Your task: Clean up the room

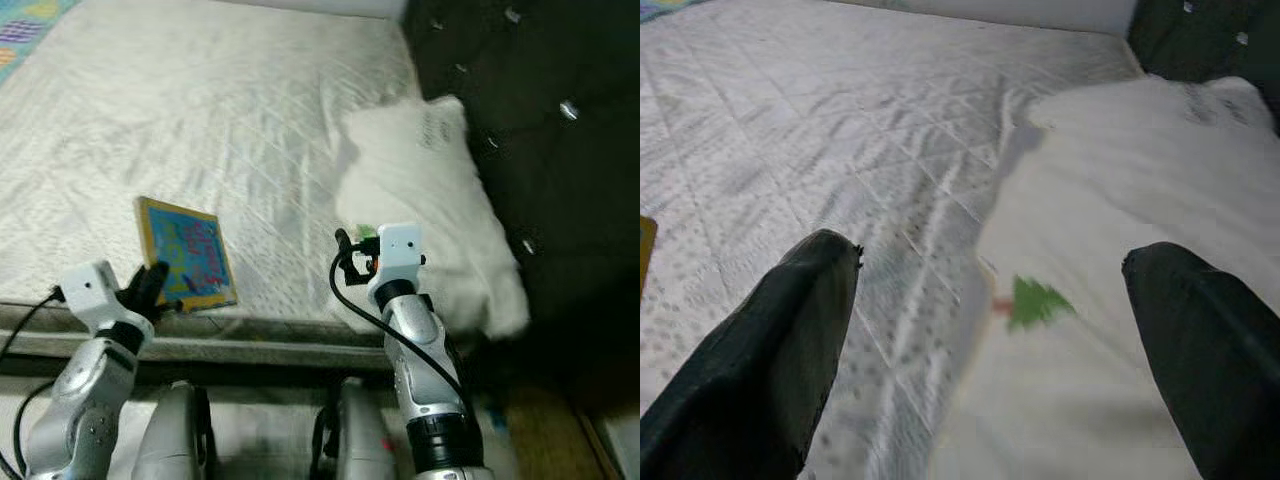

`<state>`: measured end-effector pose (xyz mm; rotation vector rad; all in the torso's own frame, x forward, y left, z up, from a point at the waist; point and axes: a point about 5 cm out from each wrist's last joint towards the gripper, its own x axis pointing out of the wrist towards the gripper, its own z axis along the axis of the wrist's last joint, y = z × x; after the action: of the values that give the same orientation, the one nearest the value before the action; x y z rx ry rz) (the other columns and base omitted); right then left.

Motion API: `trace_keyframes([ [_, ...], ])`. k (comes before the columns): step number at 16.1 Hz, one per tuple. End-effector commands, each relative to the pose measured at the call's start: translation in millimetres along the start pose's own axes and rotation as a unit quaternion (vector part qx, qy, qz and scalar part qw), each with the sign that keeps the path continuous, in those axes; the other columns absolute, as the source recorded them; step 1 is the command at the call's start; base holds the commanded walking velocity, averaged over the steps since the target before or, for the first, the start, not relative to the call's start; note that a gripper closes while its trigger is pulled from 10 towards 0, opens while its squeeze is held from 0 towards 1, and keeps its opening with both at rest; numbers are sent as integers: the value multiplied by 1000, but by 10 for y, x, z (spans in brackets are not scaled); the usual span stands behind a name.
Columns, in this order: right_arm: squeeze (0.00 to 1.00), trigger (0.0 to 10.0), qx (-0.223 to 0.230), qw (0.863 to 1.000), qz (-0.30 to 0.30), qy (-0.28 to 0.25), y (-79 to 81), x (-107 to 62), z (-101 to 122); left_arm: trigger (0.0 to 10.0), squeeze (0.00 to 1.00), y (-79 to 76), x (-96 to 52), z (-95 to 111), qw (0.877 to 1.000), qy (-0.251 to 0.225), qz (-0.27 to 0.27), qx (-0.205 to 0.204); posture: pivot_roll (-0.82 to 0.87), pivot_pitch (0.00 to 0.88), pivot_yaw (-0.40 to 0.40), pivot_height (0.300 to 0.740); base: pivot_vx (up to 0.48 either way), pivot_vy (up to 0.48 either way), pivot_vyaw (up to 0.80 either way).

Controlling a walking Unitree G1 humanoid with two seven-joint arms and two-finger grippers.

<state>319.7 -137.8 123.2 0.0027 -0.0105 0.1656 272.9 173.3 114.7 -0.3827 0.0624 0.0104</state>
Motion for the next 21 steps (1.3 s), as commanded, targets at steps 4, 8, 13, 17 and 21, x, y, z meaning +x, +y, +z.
trace_keyframes([
  [4,0,10000,-11,1000,8,1,-4,20,2,10000,0,1,-12,86,1000,-29,1,7,35,210,-72,622,0,0,0],
  [8,0,10000,-13,1000,6,3,-22,27,-8,10000,0,-21,-14,117,999,-40,-4,4,36,221,-76,622,0,0,0],
  [13,0,10000,-10,1000,5,4,-23,35,-7,10000,0,-12,-17,115,999,-41,-3,2,36,230,-77,608,0,0,0],
  [17,0,10000,-14,1000,3,5,-31,40,-9,10000,0,-14,-4,115,999,-42,-6,0,35,231,-76,608,0,0,0],
  [21,0,10000,-15,1000,2,6,-42,38,-14,10000,0,-43,-10,114,999,-43,-18,-6,35,231,-78,608,292,0,0],
])
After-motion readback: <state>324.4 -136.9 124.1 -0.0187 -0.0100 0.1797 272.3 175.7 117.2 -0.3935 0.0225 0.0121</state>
